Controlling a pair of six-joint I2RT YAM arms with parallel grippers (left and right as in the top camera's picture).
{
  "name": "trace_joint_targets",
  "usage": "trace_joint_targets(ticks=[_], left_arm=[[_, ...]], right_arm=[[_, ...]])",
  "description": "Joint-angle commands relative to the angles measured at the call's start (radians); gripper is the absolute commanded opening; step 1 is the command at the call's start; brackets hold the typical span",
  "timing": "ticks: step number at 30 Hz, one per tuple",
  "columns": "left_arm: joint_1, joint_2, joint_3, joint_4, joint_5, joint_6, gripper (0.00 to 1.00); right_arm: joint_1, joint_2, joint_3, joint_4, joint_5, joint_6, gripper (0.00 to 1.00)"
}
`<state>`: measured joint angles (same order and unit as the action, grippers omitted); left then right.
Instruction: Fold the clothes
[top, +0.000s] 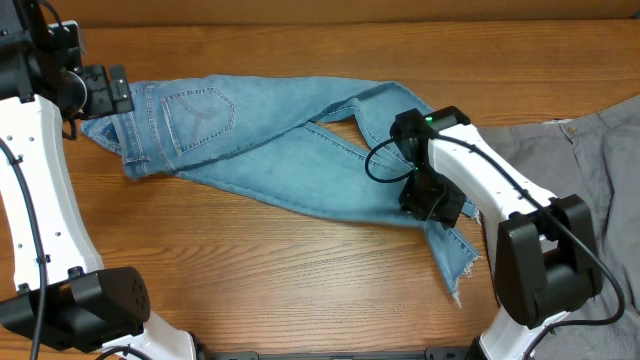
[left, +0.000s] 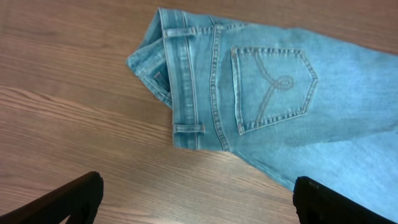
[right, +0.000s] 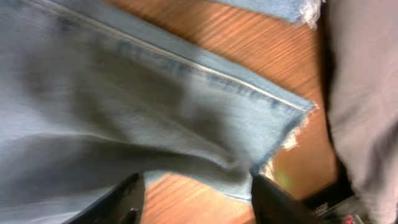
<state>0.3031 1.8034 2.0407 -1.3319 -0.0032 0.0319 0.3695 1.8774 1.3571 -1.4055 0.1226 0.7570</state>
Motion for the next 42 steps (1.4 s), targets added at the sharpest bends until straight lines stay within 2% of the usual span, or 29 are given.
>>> trace_joint_targets(ticks=[1,7,9,13,15,16,18,20,24,27,30,33,38,42], left_arm=[[0.006,0.008,-0.044,0.025,0.001,-0.01,1.0],[0.006,0.008,-0.121,0.077,-0.008,-0.006,1.0],[0.006,0.008,-0.148,0.09,-0.013,-0.005,1.0],[0.006,0.008,-0.179,0.095,-0.062,-0.005,1.0],[0.006,0.008,-0.183,0.099,-0.067,-0.006,1.0],[0.006,0.008,-0.184,0.101,-0.067,-0.006,1.0],[0.006,0.008,-0.185,0.103,-0.067,-0.006,1.0],[0.006,0.008,-0.185,0.102,-0.067,-0.006,1.0],[0.006,0.008,-0.185,0.1,-0.067,-0.006,1.0],[0.006,0.008,-0.185,0.1,-0.053,-0.006,1.0],[0.006,0.008,-0.187,0.101,0.003,-0.006,1.0],[0.006,0.008,-0.196,0.104,-0.001,-0.005,1.0],[0.019,0.015,-0.27,0.158,0.002,-0.011,1.0],[0.024,0.056,-0.372,0.24,0.021,-0.01,0.97]], right_arm=[[0.033,-0.028,-0.001,0.019,-0.019,-0.06,0.65],[0.091,-0.03,0.0,0.092,-0.039,-0.171,0.66],[0.116,-0.03,0.0,0.116,-0.078,-0.238,0.71],[0.134,-0.03,-0.001,0.12,-0.05,-0.2,0.76],[0.132,-0.03,-0.008,0.166,-0.044,-0.179,0.75],[0.132,-0.03,-0.013,0.2,-0.055,-0.181,0.68],[0.133,-0.028,-0.03,0.285,-0.112,-0.186,0.43],[0.135,-0.024,-0.051,0.355,-0.198,-0.185,0.25],[0.14,-0.018,-0.108,0.48,-0.293,-0.119,0.17],[0.142,-0.018,-0.163,0.581,-0.324,-0.044,0.18],[0.142,-0.018,-0.22,0.714,-0.45,-0.051,0.21],[0.154,-0.018,-0.252,0.797,-0.56,-0.098,0.24],[0.182,-0.046,-0.236,0.787,-0.598,-0.167,0.24],[0.186,-0.13,-0.206,0.759,-0.596,-0.234,0.32]])
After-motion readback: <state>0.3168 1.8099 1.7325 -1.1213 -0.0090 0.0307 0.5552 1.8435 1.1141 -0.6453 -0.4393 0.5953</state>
